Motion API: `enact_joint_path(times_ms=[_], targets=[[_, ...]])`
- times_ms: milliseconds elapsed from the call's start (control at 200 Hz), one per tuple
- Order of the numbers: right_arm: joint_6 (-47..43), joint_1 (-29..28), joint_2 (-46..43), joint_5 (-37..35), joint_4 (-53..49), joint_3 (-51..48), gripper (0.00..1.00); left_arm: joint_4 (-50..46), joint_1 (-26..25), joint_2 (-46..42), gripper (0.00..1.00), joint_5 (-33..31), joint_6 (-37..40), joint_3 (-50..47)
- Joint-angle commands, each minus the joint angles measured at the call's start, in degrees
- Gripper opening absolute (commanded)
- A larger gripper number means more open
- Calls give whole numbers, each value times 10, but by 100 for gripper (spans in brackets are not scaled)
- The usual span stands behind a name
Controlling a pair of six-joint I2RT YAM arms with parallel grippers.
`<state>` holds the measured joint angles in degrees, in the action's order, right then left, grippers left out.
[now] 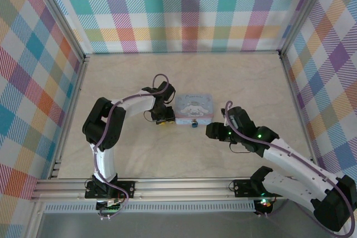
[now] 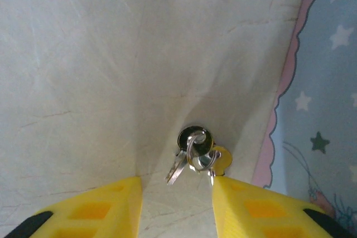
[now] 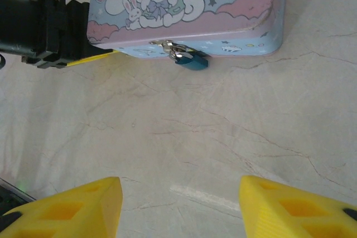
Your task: Unlock a padlock with a key
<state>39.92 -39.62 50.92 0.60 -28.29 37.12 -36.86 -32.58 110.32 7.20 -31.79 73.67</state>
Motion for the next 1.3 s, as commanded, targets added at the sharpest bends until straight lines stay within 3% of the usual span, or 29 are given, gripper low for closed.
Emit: enact_joint_path(times_ms=[0,305,440,685,1005,1170,1295], targets=[[7,-3,-13,-4,4,-14,58,7,-4,14,37,-32,-14,14],[12,-3,-22,-2,6,-29,58,14,-4,37,30,-48,-20,28],[14,-4,-21,0,9,-35,58,20,-4,29,38,-49,-21,23],[16,-4,-21,0,10,-37,58,15,-4,26,36,-62,-18,47],[18,-4,-35,-6,-7,-41,58,2,-4,59,20,-59,-13,66],[16,-4,-38,-12,-12,-42,59,6,-4,48,3,-53,-12,47],[17,-4,-32,-11,-8,-42,59,1,-4,26,0,-61,-6,37]])
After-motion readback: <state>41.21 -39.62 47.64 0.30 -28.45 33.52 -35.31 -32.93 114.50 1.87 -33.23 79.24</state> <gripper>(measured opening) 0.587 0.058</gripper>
